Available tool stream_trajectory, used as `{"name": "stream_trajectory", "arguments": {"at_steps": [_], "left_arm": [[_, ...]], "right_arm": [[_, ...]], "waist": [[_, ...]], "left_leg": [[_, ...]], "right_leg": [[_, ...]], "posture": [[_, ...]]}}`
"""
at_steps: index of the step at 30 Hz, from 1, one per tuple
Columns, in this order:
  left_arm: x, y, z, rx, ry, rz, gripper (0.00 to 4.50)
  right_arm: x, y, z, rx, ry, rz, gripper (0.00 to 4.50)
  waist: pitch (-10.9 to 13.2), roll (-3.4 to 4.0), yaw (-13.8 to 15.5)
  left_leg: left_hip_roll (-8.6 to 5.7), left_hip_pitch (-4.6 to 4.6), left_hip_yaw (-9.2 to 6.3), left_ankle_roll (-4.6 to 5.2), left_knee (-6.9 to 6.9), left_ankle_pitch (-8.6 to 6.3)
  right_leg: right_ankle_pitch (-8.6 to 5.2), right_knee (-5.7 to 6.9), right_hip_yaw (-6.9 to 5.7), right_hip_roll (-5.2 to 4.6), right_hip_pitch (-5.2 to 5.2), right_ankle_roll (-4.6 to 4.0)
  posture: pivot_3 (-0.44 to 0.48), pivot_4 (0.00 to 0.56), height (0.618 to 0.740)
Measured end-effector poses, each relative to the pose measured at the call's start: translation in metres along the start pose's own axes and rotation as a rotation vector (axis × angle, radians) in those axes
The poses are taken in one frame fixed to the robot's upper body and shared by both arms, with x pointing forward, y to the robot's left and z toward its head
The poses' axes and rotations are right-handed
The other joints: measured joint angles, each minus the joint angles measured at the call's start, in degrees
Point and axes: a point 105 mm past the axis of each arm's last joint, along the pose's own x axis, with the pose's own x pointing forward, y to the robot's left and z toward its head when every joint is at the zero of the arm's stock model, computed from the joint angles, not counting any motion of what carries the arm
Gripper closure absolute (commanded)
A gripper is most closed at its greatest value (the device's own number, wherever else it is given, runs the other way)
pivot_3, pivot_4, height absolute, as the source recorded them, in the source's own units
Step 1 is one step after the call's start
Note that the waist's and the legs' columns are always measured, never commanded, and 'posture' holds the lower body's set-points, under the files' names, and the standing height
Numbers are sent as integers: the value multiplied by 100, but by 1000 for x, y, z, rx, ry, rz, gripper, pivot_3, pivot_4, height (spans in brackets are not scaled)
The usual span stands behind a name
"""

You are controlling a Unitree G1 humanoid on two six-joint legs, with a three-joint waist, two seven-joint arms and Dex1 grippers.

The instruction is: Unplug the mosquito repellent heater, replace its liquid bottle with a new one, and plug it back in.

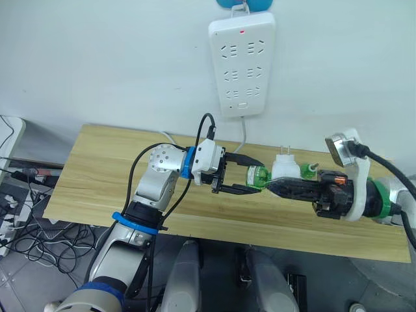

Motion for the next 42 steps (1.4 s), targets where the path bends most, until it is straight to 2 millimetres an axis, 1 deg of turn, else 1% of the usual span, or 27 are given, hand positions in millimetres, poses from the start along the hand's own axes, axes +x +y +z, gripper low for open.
{"name": "stream_trajectory", "arguments": {"at_steps": [5, 6, 10, 14, 17, 21, 23, 26, 28, 30, 32, 34, 42], "left_arm": [[0, -1, 0, 0, -1, -10, 2246], [1, -2, 0, 0, -1, -13, 2246], [1, -2, 0, -1, -3, -19, 2246], [0, -3, 0, -2, -1, -19, 2246], [0, -3, 0, -4, -3, -20, 2246], [0, -4, 0, -15, -8, -19, 2246], [0, -4, 1, -15, -12, -19, 2246], [1, -5, 2, -11, -20, -35, 2246], [1, -5, 4, -8, -29, -38, 2246], [1, -2, 7, -3, -40, -18, 2246], [0, 2, 7, -3, -38, 8, 2246], [0, 2, 6, -10, -32, 13, 2246], [-1, 3, 5, -19, -26, 19, 2246]], "right_arm": [[4, -8, 20, 14, -98, 1, 4479], [5, -11, 28, 19, -139, 2, 4479], [6, -18, 47, 27, -200, -25, 4479], [2, -26, 48, 42, -187, -72, 4479], [-3, -33, 42, 53, -153, -138, 4479], [-12, -49, 26, 102, -113, -247, 4479], [-16, -53, 17, 120, -92, -283, 4479], [-21, -54, -2, 140, -44, -320, 4479], [-23, -53, -16, 158, -9, -325, 4479], [-20, -46, -30, 166, 29, -300, 4479], [-14, -34, -37, 152, 47, -252, 4479], [-11, -26, -40, 132, 53, -226, 4479], [-7, -21, -40, 119, 32, -218, 4479]], "waist": [[0, 0, -2], [0, 0, -3], [0, 0, -3], [0, 0, 6], [0, 0, 7], [0, 0, 5], [0, 0, 4], [0, 1, 6], [0, 1, 8], [0, 1, 8], [0, 1, 0], [0, 1, -8], [0, 1, -4]], "left_leg": [[2, 0, 1, 0, -1, 0], [1, 0, 2, 0, 0, 0], [2, 0, 1, 0, -2, 0], [1, -3, -2, 0, -3, 0], [0, -6, -2, 0, -3, 0], [1, -7, -2, 0, -3, 0], [2, -7, 0, 0, -3, 0], [2, -10, 0, 0, -4, 0], [3, -11, 1, 0, -3, 0], [3, -11, 1, -1, -1, 0], [3, -8, 3, -1, -1, 1], [4, -6, 5, -1, 0, 1], [2, -7, 4, -2, 0, 1]], "right_leg": [[0, 1, 0, 0, 0, 0], [0, 1, 0, 0, -1, 0], [0, 6, 1, 0, -4, 0], [0, 6, 0, 0, -5, 0], [0, 11, 0, -1, -5, 0], [0, 7, 0, 0, -7, 0], [0, 10, 1, 0, -10, 0], [0, 13, 1, 1, -15, 0], [0, 13, 0, 1, -15, 0], [0, 14, 1, 1, -17, 0], [0, 18, 3, 1, -18, 0], [0, 21, 4, 1, -19, 0], [0, 21, 3, 1, -19, 1]], "posture": [[33, 398, 740], [36, 394, 740], [40, 392, 740], [44, 391, 740], [47, 391, 740], [47, 391, 740], [47, 391, 740], [50, 384, 740], [47, 383, 740], [47, 383, 740], [42, 383, 740], [42, 383, 740], [38, 388, 740]]}}
